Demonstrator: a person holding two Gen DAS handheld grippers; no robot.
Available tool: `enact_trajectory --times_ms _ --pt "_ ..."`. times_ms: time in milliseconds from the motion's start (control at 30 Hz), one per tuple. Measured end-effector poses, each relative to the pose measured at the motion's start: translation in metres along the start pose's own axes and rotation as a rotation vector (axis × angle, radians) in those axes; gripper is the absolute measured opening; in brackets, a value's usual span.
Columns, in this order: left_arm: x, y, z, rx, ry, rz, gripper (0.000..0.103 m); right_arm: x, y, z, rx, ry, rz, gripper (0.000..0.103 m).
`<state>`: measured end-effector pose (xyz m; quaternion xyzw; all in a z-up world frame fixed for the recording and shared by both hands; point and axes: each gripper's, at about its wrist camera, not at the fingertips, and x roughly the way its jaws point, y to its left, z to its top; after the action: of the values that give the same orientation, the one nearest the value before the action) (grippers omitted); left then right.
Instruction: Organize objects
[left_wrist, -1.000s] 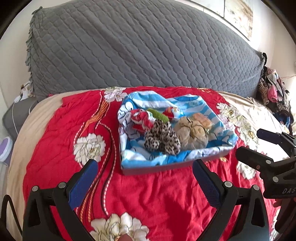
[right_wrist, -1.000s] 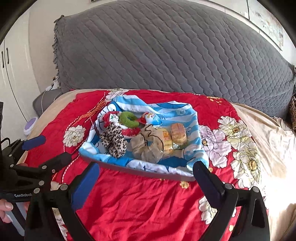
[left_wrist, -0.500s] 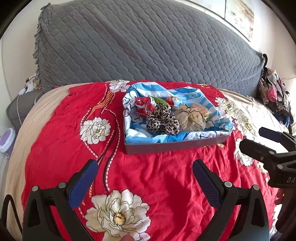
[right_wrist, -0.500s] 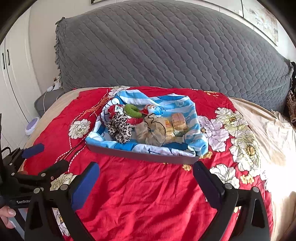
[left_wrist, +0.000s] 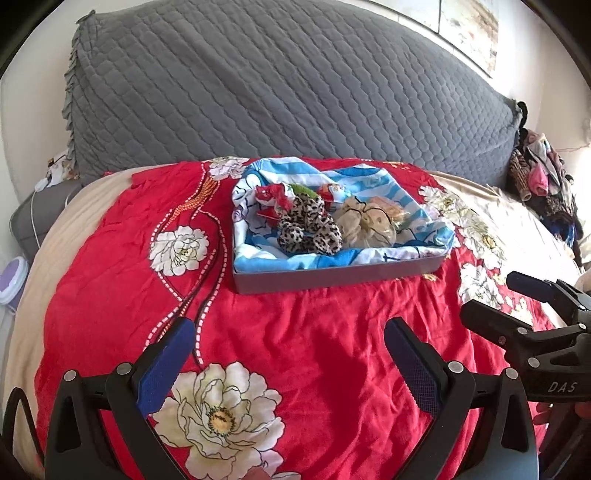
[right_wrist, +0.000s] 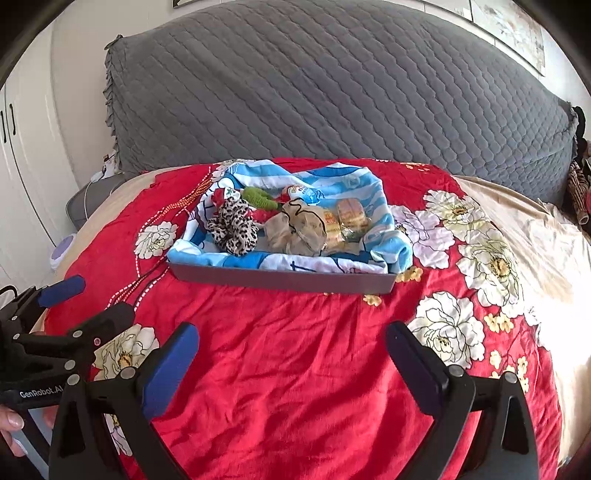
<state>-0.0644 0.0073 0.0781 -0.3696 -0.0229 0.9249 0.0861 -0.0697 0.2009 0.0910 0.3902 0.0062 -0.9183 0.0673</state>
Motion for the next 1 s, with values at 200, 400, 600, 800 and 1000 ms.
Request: enact_trajectory --times_ms 200,400,600,800,1000 --pt "0.0 -0.005 -0.008 0.012 0.007 0.003 0.102 -0.002 -0.004 -0.005 0.008 -0.002 -0.001 0.102" --pt "0.003 -0.009 -0.014 0.015 0.012 0.007 0.102 -0.001 -0.005 -0.011 0.011 0.005 0.0 0.102" --pt "0.006 -0.013 -0.02 0.03 0.008 0.002 0.102 0.0 -0.006 -0.018 0.013 0.01 -0.001 0.102" --pt "0.012 -0.012 -0.025 0.022 0.019 -0.002 0.102 0.006 -0.007 -0.023 0.015 0.019 0.002 0.102" --pt "0.018 -0.012 -0.03 0.028 0.02 0.008 0.102 0.013 -0.007 -0.029 0.016 0.03 0.001 0.102"
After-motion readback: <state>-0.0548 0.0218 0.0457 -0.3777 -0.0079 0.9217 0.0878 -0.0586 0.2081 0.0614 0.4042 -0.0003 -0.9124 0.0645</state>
